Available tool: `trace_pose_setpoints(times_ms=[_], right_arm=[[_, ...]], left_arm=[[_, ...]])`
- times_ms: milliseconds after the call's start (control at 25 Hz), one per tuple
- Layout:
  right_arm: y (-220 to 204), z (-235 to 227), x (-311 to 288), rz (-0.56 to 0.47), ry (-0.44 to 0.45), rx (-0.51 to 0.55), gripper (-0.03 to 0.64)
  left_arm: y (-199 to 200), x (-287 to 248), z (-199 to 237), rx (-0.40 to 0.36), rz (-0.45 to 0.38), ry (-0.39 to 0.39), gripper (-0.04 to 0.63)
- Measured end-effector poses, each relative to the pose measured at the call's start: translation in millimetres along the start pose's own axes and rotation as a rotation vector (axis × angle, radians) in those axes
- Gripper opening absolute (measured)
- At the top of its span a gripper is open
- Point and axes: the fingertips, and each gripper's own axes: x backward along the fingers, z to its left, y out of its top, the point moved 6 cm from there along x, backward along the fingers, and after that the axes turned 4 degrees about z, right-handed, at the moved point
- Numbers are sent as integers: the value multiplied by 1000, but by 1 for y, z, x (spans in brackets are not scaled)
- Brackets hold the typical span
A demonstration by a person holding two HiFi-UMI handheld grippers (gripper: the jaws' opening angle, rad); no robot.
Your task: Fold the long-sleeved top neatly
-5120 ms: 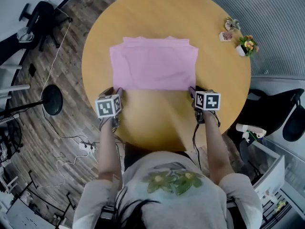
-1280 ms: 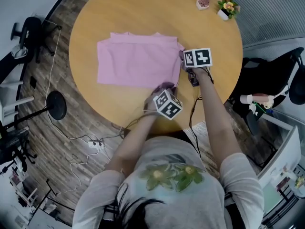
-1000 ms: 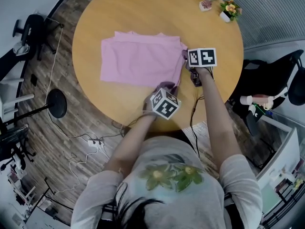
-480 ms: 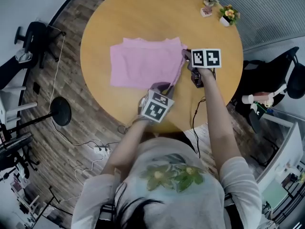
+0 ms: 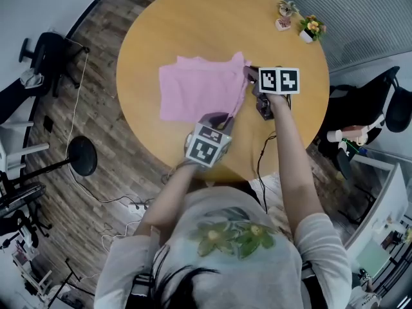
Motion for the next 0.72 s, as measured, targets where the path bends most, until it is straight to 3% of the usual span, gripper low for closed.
trace_pose_setpoints(times_ms=[720], right_arm=[[36, 97, -31, -69, 46, 82, 38]], left_arm=[[-14, 78, 70, 115, -110, 23, 31]])
